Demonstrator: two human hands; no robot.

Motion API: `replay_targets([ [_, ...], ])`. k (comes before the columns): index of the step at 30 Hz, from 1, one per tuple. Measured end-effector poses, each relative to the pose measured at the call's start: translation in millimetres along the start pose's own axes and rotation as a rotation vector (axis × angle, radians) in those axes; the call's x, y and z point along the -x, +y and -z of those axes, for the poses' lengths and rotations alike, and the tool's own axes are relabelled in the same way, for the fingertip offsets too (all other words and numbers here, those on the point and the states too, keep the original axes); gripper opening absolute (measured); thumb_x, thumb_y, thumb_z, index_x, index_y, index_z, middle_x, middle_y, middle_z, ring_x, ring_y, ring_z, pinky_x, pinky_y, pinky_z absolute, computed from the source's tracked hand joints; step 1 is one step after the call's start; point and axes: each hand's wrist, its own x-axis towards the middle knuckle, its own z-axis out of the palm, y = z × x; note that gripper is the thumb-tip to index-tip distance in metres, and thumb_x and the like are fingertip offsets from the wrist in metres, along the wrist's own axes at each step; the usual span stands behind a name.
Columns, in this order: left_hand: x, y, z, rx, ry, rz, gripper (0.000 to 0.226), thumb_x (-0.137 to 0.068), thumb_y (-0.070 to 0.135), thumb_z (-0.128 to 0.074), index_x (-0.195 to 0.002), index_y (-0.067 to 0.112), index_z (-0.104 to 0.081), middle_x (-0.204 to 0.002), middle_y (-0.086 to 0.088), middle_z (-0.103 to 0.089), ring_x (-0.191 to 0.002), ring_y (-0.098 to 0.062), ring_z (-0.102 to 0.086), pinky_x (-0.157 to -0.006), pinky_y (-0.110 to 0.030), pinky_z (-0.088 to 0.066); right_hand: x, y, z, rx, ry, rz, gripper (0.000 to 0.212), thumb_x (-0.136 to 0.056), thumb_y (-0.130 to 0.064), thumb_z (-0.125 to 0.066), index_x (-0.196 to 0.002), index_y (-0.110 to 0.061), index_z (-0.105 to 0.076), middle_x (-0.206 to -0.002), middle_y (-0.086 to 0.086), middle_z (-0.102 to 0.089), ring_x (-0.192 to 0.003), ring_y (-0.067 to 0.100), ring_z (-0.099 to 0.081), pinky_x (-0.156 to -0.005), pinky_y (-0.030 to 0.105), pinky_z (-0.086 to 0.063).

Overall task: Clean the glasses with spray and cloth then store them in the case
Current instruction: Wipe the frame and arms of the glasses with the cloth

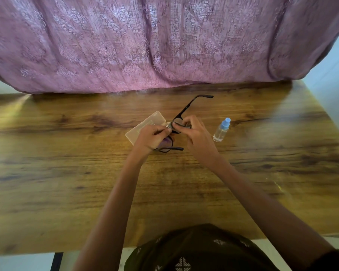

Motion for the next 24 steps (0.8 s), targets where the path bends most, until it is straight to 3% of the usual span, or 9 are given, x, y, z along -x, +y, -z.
replay_targets([
  [4,0,1,0,0.049,0.015,0.032,0.025,-0.094,0.013,-0.061,-0.076,0.024,-0.074,-0.062,0.012,-0.070,-0.074,-0.017,-0.065,-0.092,-0.053,-0.052,1,0,-3,-0.152,0.013,-0.059,0.045,-0.083,0.020,-0.053,-0.117,-0.005,-0.070,-0.101,0.015,-0.056,-0.095,0.026,-0.054,-0.079,0.029,-0.047],
  [9,0,-3,5,0.058,0.018,0.033,0.013,-0.094,0.014,-0.062,-0.092,0.013,-0.074,-0.079,-0.009,-0.072,-0.085,-0.027,-0.067,-0.094,-0.054,-0.050,4,5,0,-0.159,-0.023,-0.083,0.049,-0.080,0.022,-0.052,-0.113,-0.008,-0.073,-0.101,0.012,-0.055,-0.096,0.021,-0.052,-0.079,0.026,-0.044],
  [13,0,-4,8,0.077,0.025,0.063,0.018,-0.093,0.015,-0.064,-0.080,0.017,-0.076,-0.075,-0.004,-0.073,-0.087,-0.029,-0.067,-0.096,-0.055,-0.049,5,11,7,-0.056,-0.004,-0.069,0.049,-0.080,0.021,-0.053,-0.114,-0.009,-0.072,-0.103,0.012,-0.056,-0.099,0.023,-0.053,-0.081,0.024,-0.043],
  [20,-3,0,6,0.063,0.040,0.045,0.013,-0.093,0.012,-0.063,-0.097,0.008,-0.074,-0.077,-0.006,-0.070,-0.086,-0.026,-0.064,-0.096,-0.055,-0.048,5,1,5,-0.036,-0.028,0.012,0.040,-0.085,0.014,-0.056,-0.115,-0.007,-0.071,-0.100,0.015,-0.057,-0.093,0.027,-0.054,-0.072,0.031,-0.048],
  [24,-1,-1,7,0.059,0.017,0.033,0.015,-0.093,0.012,-0.062,-0.096,0.004,-0.075,-0.076,-0.004,-0.070,-0.085,-0.024,-0.065,-0.096,-0.054,-0.049,7,4,2,0.018,-0.022,-0.013,0.043,-0.087,0.012,-0.056,-0.122,-0.009,-0.067,-0.104,0.013,-0.056,-0.097,0.026,-0.053,-0.067,0.037,-0.053],
])
